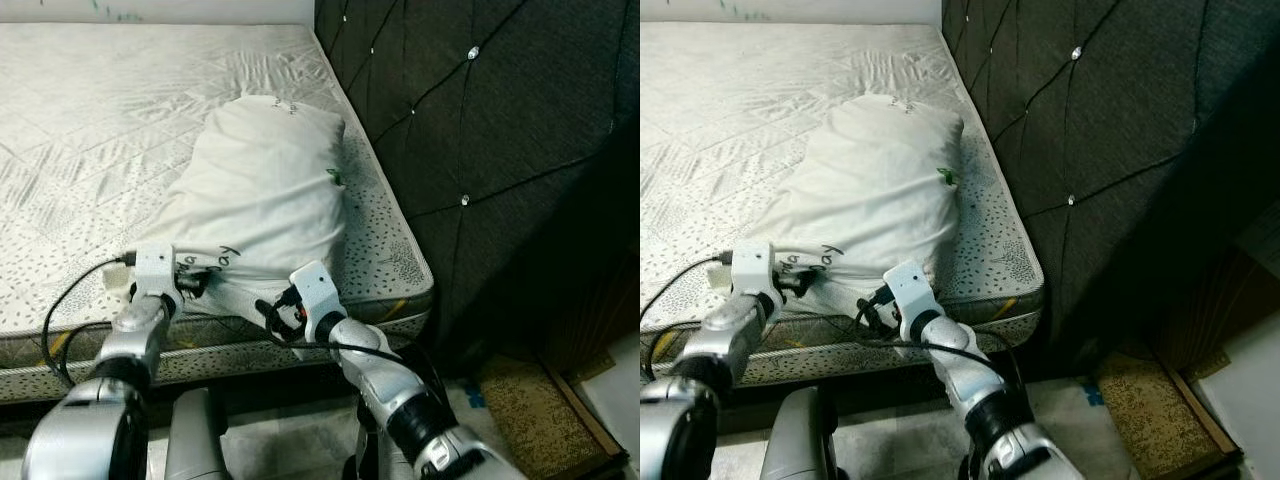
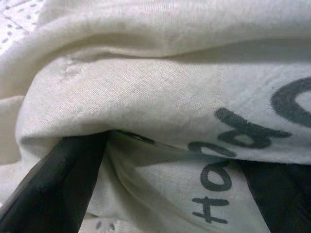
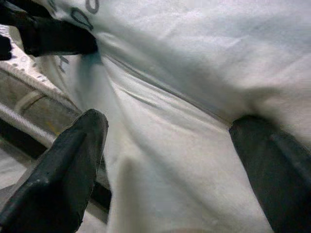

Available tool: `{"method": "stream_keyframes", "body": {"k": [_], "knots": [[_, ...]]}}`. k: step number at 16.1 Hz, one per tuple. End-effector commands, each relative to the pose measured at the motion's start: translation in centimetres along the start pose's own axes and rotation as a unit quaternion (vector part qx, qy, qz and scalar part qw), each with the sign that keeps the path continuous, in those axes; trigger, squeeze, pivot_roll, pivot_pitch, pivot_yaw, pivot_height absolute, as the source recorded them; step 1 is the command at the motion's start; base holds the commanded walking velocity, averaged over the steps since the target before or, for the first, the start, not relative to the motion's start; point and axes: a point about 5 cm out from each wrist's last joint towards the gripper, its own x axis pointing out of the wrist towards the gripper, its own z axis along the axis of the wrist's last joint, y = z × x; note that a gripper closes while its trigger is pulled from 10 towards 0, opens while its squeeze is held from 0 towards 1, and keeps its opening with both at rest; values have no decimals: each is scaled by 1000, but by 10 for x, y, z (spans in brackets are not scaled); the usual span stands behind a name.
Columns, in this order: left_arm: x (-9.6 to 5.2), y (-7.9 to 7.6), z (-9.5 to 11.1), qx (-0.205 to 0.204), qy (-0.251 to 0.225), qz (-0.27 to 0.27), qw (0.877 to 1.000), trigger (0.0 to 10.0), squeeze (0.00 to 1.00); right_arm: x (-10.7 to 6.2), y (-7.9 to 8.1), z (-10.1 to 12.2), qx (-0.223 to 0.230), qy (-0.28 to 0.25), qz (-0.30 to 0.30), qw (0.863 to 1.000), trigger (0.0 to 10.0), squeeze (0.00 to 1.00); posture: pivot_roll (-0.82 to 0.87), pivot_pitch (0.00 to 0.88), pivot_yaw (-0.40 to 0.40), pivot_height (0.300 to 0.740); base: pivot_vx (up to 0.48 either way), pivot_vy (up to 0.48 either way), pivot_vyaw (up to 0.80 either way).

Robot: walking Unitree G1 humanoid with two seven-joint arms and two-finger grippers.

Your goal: Clean up the room

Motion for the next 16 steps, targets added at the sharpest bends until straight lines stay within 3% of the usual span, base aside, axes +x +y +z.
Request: {"method": "stream_keyframes", "body": {"k": [1,8,12,14,16], "knots": [[0,28,29,-11,-38,65,997,10000,0,21,36,38,39,-48,18,998,10000,0,-63,125,-100,565,0,0,0],[10,-19,54,-19,-39,-25,999,10000,0,26,5,61,13,-73,-45,996,10000,0,-84,138,-92,565,0,0,0],[12,-44,73,-58,-58,-57,995,10000,0,26,-14,75,9,-94,-80,992,10000,0,-91,145,-91,565,0,0,0],[13,-53,78,-52,-67,-57,995,10000,0,25,-20,81,9,-100,-92,991,10000,0,-93,149,-87,565,0,0,0],[13,-58,86,-32,-79,-19,996,10000,0,25,-27,87,7,-108,-108,988,10000,0,-96,153,-82,565,0,0,0]]}}
